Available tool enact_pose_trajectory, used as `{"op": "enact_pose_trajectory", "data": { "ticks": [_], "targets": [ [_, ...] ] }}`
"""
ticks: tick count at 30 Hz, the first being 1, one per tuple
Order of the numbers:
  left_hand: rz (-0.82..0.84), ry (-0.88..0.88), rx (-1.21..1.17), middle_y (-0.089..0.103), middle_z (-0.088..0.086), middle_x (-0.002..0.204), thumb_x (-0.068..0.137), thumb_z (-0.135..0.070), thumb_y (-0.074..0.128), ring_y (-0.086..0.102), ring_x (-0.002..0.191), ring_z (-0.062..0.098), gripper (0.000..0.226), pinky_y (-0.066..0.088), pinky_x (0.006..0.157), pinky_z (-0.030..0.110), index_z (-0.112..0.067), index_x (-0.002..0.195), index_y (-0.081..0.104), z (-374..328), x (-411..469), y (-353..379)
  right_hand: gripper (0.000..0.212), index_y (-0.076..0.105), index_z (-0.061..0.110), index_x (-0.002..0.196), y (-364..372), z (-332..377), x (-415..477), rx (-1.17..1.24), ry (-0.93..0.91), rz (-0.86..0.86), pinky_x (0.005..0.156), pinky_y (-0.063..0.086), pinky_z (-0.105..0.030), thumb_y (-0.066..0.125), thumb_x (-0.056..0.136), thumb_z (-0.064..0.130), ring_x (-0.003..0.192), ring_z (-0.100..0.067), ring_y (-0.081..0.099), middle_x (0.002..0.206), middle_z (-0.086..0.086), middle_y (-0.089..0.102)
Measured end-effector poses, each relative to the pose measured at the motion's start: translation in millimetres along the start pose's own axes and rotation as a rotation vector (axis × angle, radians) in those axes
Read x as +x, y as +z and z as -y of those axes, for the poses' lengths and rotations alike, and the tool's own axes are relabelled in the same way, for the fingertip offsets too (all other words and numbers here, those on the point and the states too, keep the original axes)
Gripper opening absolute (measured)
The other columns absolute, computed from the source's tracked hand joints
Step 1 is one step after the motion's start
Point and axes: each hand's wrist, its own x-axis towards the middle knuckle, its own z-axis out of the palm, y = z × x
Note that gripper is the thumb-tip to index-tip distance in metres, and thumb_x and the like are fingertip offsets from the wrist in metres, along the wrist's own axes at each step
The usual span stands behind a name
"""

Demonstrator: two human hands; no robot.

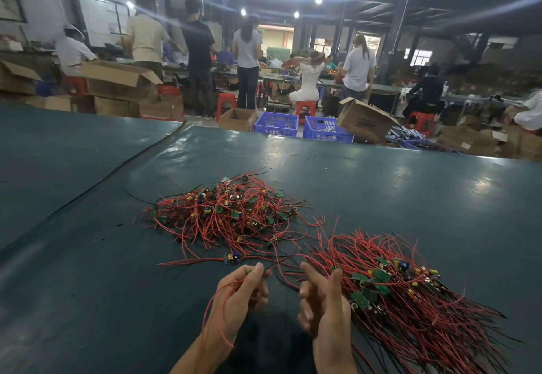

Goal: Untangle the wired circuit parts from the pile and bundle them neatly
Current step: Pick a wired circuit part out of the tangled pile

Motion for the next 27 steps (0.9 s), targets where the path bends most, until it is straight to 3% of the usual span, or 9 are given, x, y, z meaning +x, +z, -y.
{"op": "enact_pose_trajectory", "data": {
  "ticks": [2,5,7,9,11,15,22,25,27],
  "targets": [
    [-0.013,-0.036,-0.055,0.056,0.009,0.057,0.092,-0.023,0.054,0.050,0.047,0.016,0.030,0.042,0.046,0.022,0.003,0.080,0.065,-2.0,-0.7,1.5,0.112,0.070,0.017,0.113,3.3,-1.0,-4.5,0.023,-0.023,0.086,0.038,0.030,-0.021,0.057,0.039,0.099,0.045,-0.008,0.033,0.066,0.000,0.053],
    [-0.015,-0.087,-0.107,0.057,0.009,0.057,0.082,-0.034,0.056,0.051,0.047,0.016,0.035,0.041,0.046,0.022,0.000,0.081,0.065,-4.7,-0.8,2.8,0.112,0.069,0.018,0.111,5.0,-0.8,-8.7,-0.014,-0.063,0.142,0.039,0.029,-0.021,0.057,0.035,0.099,0.046,-0.008,0.033,0.065,-0.001,0.053],
    [0.003,-0.136,-0.129,0.056,0.008,0.057,0.080,-0.037,0.056,0.051,0.046,0.017,0.036,0.041,0.046,0.023,-0.003,0.079,0.064,-5.8,-0.7,2.1,0.088,0.071,0.017,0.101,7.1,-0.9,-11.1,-0.124,-0.080,0.140,0.041,0.030,-0.019,0.067,0.049,0.088,0.044,-0.005,0.035,0.058,0.005,0.052],
    [0.045,-0.194,-0.129,0.056,0.008,0.057,0.076,-0.039,0.058,0.053,0.047,0.017,0.034,0.043,0.047,0.024,-0.006,0.074,0.062,-5.7,-2.0,2.1,0.048,0.074,0.017,0.094,11.4,-0.8,-13.4,-0.226,-0.071,0.151,0.044,0.037,-0.012,0.075,0.070,0.059,0.042,-0.001,0.048,0.054,0.009,0.059],
    [0.119,-0.224,-0.112,0.059,0.007,0.060,0.073,-0.037,0.060,0.057,0.051,0.016,0.032,0.046,0.048,0.025,-0.006,0.074,0.065,-4.1,-5.1,3.7,0.011,0.079,0.021,0.083,14.8,-1.0,-12.5,-0.265,-0.078,0.148,0.054,0.048,-0.011,0.072,0.078,0.028,0.056,-0.003,0.065,0.065,0.005,0.072],
    [0.232,-0.203,-0.080,0.060,0.007,0.064,0.072,-0.035,0.062,0.059,0.057,0.015,0.033,0.048,0.053,0.024,-0.002,0.078,0.061,-0.8,-7.4,7.1,0.012,0.081,0.021,0.070,14.8,1.5,-10.9,-0.242,-0.107,0.141,0.057,0.054,-0.018,0.070,0.074,0.025,0.062,-0.010,0.069,0.071,-0.007,0.074],
    [0.232,-0.119,-0.020,0.053,0.005,0.050,0.072,-0.028,0.076,0.051,0.048,0.017,0.032,0.045,0.050,0.024,-0.017,0.049,0.057,0.4,-7.1,8.5,0.016,0.079,0.018,0.070,9.7,-6.8,-4.7,-0.275,-0.135,0.061,0.059,0.052,-0.021,0.070,0.083,0.015,0.060,-0.011,0.063,0.066,-0.007,0.071],
    [0.224,-0.074,0.021,0.051,0.005,0.049,0.075,-0.024,0.063,0.049,0.047,0.016,0.029,0.043,0.052,0.024,-0.017,0.048,0.056,-0.9,-8.0,10.6,0.018,0.079,0.020,0.070,6.3,-8.7,-1.9,-0.298,-0.152,-0.008,0.054,0.047,-0.021,0.070,0.086,0.015,0.054,-0.007,0.056,0.057,-0.003,0.065],
    [0.220,-0.047,0.058,0.052,0.005,0.049,0.083,-0.018,0.065,0.049,0.047,0.016,0.034,0.042,0.054,0.024,-0.013,0.051,0.055,-0.9,-8.5,11.2,0.018,0.078,0.016,0.069,3.2,-8.0,0.6,-0.277,-0.140,-0.074,0.047,0.037,-0.021,0.071,0.086,0.017,0.046,-0.006,0.042,0.047,0.004,0.051]
  ]
}}
